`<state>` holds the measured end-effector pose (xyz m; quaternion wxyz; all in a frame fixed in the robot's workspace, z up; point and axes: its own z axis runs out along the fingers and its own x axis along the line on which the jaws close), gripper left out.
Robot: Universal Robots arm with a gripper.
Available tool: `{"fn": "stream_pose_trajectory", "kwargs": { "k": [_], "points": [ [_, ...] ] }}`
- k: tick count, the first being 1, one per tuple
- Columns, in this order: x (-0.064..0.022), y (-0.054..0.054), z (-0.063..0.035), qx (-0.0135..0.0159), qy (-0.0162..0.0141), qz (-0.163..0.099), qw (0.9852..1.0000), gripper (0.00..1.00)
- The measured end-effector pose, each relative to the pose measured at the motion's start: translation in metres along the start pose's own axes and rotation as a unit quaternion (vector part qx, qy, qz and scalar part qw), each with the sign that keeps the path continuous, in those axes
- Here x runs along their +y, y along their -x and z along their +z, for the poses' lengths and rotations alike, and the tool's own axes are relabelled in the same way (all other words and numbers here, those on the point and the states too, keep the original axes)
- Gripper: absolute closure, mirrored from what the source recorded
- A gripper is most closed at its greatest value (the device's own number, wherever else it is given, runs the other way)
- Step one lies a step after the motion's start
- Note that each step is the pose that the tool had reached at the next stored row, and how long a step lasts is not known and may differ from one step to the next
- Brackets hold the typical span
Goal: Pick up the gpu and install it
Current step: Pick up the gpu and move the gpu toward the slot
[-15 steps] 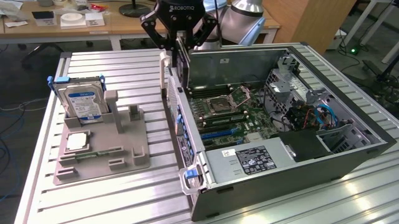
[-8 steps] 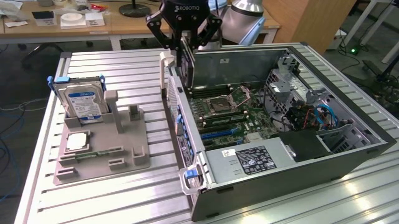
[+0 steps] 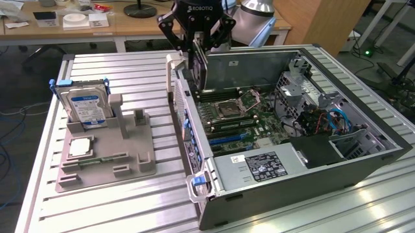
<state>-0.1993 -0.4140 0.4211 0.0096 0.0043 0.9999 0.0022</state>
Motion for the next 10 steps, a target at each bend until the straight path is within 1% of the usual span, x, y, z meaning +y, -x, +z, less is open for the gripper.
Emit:
{"fn": "stream_pose_trajectory", "kwargs": {
  "k": [10],
  "points": [
    [0.0001,0.012,0.0003,0.0000,0.0000,0.000,1.0000,0.72]
  ]
}}
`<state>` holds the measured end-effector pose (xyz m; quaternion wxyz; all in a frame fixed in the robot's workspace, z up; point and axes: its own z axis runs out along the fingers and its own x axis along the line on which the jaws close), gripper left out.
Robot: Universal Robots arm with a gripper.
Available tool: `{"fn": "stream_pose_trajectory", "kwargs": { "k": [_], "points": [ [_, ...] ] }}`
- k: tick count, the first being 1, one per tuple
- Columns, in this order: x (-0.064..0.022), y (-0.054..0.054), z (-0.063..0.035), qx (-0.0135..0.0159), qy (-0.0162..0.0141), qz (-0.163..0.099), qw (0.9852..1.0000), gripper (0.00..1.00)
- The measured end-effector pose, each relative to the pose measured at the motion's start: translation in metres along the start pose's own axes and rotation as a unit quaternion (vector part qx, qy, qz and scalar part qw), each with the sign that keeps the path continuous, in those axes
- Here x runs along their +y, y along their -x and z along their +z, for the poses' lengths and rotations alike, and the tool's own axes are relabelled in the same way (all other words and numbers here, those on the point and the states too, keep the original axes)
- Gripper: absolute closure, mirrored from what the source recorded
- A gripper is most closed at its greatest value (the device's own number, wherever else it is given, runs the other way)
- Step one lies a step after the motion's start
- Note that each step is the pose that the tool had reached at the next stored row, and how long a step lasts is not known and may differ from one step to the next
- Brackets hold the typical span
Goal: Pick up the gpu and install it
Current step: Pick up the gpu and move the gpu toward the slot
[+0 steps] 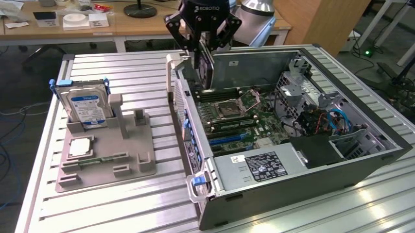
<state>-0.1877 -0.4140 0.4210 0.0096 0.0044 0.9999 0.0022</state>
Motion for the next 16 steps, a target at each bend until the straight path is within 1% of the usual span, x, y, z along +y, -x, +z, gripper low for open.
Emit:
{"fn": "stream_pose_trajectory", "kwargs": {
  "k": [16],
  "points": [
    [0.0002,0.019,0.0004,0.0000,0.0000,0.000,1.0000,0.72]
  ]
}}
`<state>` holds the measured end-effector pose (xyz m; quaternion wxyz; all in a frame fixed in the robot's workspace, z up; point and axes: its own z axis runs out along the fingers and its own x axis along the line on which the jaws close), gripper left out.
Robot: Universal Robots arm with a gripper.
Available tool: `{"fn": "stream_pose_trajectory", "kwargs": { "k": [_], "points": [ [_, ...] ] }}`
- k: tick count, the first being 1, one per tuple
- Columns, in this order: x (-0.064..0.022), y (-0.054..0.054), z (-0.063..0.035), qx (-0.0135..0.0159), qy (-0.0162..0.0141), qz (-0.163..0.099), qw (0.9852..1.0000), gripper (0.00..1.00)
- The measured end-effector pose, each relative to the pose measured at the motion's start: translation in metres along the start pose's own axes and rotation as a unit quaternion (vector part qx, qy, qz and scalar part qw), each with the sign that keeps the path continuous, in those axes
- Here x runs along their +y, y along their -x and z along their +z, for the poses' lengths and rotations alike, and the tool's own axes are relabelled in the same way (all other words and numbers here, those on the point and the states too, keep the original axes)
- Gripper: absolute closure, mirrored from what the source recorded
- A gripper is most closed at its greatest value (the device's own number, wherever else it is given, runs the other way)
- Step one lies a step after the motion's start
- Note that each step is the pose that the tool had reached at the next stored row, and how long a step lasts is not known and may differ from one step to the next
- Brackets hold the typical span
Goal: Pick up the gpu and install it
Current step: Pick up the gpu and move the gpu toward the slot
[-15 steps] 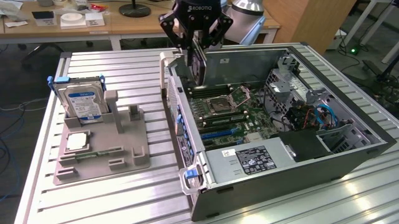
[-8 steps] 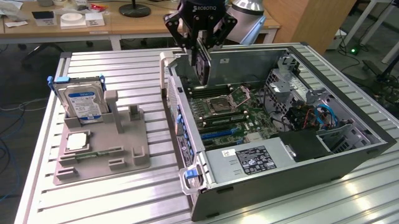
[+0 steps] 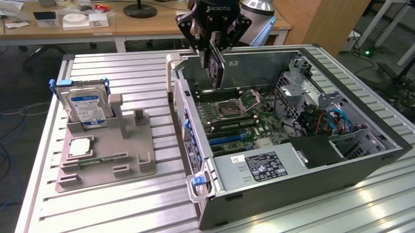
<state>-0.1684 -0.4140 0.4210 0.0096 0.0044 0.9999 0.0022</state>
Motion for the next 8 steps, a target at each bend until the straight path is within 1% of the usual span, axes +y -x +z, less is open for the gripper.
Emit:
{"fn": "stream_pose_trajectory", "kwargs": {
  "k": [8],
  "points": [
    [0.0001,0.013,0.0004,0.0000,0.0000,0.000,1.0000,0.72]
  ]
}}
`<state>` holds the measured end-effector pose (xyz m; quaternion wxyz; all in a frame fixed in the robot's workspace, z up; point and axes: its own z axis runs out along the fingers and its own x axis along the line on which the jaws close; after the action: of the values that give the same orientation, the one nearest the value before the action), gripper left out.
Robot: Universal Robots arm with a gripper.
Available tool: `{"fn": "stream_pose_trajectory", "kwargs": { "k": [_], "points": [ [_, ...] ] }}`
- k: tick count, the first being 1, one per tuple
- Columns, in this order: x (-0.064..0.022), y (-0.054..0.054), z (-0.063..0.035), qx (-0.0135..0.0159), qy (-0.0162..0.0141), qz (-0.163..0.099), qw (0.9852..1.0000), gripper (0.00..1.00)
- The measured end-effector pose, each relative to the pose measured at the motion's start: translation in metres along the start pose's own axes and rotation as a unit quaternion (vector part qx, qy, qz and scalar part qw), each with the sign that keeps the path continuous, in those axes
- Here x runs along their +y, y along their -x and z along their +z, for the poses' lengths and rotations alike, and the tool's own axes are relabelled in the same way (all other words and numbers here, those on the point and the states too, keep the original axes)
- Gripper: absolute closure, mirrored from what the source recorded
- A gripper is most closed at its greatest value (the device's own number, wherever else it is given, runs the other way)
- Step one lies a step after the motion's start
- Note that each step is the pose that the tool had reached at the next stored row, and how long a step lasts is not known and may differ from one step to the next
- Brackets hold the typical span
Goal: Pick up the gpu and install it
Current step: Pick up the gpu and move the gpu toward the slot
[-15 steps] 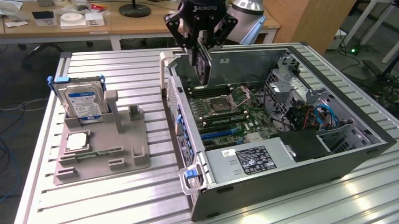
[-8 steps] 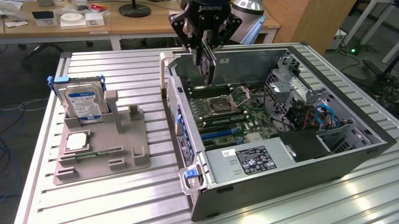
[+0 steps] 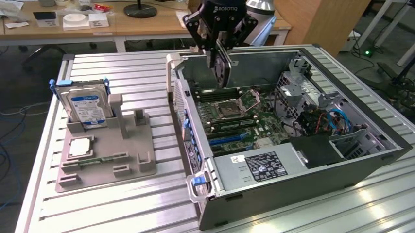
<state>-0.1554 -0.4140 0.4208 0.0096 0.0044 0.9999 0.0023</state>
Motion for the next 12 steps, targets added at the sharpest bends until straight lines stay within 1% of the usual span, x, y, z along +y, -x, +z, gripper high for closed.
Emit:
{"fn": "stream_pose_trajectory", "kwargs": {
  "k": [4,12],
  "points": [
    [0.0000,0.006,0.0002,0.0000,0.0000,0.000,1.0000,0.72],
    [0.0001,0.014,0.0005,0.0000,0.0000,-0.001,1.0000,0.72]
  ]
}}
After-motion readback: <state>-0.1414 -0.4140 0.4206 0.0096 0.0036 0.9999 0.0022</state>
